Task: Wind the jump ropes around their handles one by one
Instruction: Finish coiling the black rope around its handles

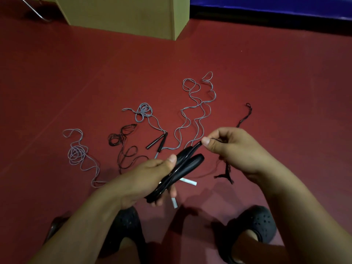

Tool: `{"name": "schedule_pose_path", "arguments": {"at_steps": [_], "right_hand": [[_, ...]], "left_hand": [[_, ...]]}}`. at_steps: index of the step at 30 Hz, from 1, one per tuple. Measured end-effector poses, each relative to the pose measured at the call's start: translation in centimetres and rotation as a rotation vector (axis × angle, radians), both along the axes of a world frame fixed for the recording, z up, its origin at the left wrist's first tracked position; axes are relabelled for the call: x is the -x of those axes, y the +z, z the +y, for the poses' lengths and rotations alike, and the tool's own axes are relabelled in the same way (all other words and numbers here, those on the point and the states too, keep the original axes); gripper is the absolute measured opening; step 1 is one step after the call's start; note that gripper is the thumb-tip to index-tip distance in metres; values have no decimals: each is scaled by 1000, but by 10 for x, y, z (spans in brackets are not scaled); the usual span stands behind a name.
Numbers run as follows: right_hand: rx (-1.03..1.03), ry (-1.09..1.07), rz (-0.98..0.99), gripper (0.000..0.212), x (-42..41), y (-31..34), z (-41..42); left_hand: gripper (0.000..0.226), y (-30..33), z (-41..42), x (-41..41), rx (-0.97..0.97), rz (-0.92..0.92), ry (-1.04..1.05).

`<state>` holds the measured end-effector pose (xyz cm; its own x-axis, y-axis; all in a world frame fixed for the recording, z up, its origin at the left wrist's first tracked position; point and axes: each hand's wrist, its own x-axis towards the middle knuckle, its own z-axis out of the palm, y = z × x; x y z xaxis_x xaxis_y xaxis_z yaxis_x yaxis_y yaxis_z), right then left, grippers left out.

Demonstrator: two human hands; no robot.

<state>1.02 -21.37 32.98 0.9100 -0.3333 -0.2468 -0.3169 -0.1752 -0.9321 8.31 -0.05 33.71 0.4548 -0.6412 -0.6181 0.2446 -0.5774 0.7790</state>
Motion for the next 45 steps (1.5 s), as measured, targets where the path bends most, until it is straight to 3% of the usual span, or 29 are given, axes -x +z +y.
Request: {"name": "schedule_pose_path", "arguments": {"at_steps": [2, 6, 9, 13, 18, 24, 30, 34, 36, 40, 41, 45], "right_hand": [[-34, -21, -9, 20, -4, -4, 3], [-38, -43, -17, 30, -10, -12, 9], [-89, -46, -46, 22, -16, -14, 14], [-230, -68, -53, 11, -24, -19, 16], [-403, -204, 58, 16, -31, -24, 18], [-178, -67, 155, 14, -25, -26, 22], [-165, -33, 115, 34, -22, -20, 28], [39, 68, 102, 50, -19, -22, 24], [190, 133, 94, 47, -16, -24, 24], [444, 179, 68, 13, -12, -24, 26], [472, 158, 77, 13, -12, -23, 25], [585, 159, 174, 39, -12, -19, 17]], "left_hand": [[55, -1, 1, -1, 48, 46, -16], [36, -7, 8, -6, 185, 214, -92], [20, -8, 11, -12, 215, 275, -187], [30, -8, 5, -16, 255, 258, -267], [41, -12, -2, -24, 302, 193, -192], [32, -11, -7, -27, 334, 183, -1], [20, -9, -11, -30, 300, 22, 173], [14, -10, -11, -33, 283, -80, 235], [14, -10, -10, -36, 263, -122, 276], [17, -14, -7, -39, 216, -171, 352], [17, -16, -6, -40, 199, -189, 364], [14, -23, -7, -39, 141, -263, 390]]}}
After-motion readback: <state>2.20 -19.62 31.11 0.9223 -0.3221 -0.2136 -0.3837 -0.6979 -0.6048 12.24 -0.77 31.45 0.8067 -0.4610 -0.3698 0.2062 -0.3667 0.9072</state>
